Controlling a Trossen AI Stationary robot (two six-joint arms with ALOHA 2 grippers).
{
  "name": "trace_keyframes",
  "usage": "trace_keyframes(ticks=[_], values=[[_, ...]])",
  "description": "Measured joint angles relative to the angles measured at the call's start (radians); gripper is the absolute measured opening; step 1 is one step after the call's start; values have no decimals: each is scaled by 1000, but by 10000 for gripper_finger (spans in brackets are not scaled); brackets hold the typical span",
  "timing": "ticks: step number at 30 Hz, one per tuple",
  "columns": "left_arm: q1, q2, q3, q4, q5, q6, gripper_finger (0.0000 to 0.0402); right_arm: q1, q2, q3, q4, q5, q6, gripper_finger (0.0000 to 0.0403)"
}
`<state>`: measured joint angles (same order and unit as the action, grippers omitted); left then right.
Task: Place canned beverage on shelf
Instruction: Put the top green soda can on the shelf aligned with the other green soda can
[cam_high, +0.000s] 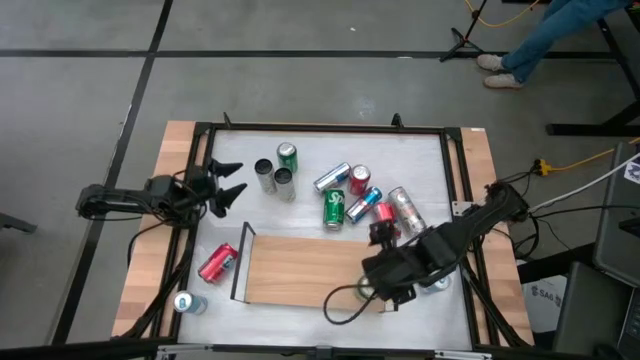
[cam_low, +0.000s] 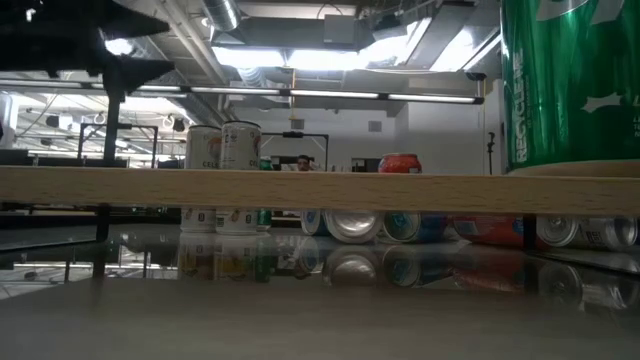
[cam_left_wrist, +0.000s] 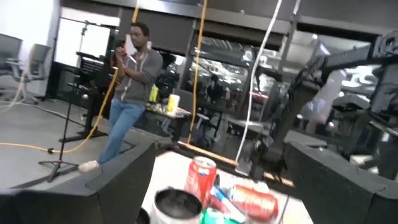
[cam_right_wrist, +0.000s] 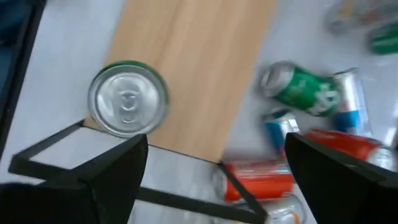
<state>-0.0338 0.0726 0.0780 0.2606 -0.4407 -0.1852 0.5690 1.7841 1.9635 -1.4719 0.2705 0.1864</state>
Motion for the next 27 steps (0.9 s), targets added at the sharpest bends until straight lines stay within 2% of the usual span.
trace_keyframes(ticks=[4,7,11,17,19,23,27], values=[[0,80,79,5,-55,0,354,0,-118,-86,46,83,9,367],[1,187,159,4,-93,1,354,0,-235,-223,130,120,27,367],[18,366,297,-2,-178,3,354,-1,-413,-457,326,164,7,367],[115,685,576,-100,-170,-20,354,-55,-658,-775,561,157,-66,367],[160,789,681,-177,-142,-50,354,-85,-729,-856,629,157,-107,367],[266,1000,892,-369,-15,-147,354,-152,-846,-983,717,141,-195,367],[367,1181,1096,-628,86,-251,354,-232,-936,-1065,788,95,-261,367]])
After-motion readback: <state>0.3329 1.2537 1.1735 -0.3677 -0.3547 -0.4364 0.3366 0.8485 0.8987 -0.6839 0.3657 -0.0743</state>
